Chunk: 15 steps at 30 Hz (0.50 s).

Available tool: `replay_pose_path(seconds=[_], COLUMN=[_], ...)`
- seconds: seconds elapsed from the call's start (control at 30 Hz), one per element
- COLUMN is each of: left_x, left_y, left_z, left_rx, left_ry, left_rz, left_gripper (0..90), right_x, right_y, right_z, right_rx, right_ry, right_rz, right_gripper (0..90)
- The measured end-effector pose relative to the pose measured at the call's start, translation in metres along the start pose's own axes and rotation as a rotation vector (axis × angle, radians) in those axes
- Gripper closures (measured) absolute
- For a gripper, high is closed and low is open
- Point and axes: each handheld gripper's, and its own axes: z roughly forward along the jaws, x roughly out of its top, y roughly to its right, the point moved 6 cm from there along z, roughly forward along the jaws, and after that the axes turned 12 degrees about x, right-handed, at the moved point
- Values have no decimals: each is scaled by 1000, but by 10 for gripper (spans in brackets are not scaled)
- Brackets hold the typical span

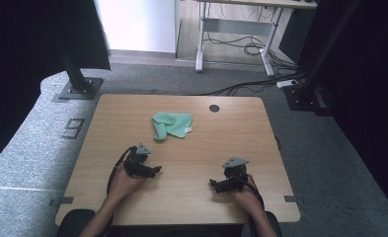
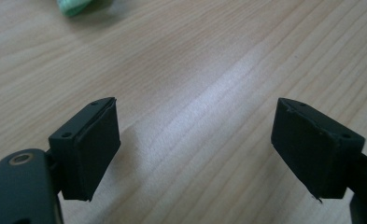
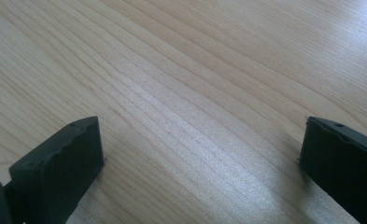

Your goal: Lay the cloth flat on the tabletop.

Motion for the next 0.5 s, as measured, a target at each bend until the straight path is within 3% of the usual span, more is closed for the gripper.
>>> replay_pose_path(seconds=[0.3, 0.5], left_x=[17, 32], left_y=[-4, -11], left_z=[4, 5], left_rx=[-46, -36], left_ry=[29, 41], left_rz=[-28, -14], left_gripper=[225, 284], right_x=[0, 0], right_y=[0, 0], right_z=[0, 0], right_rx=[0, 0], right_ry=[0, 0], right_rz=[0, 0], right_gripper=[0, 0])
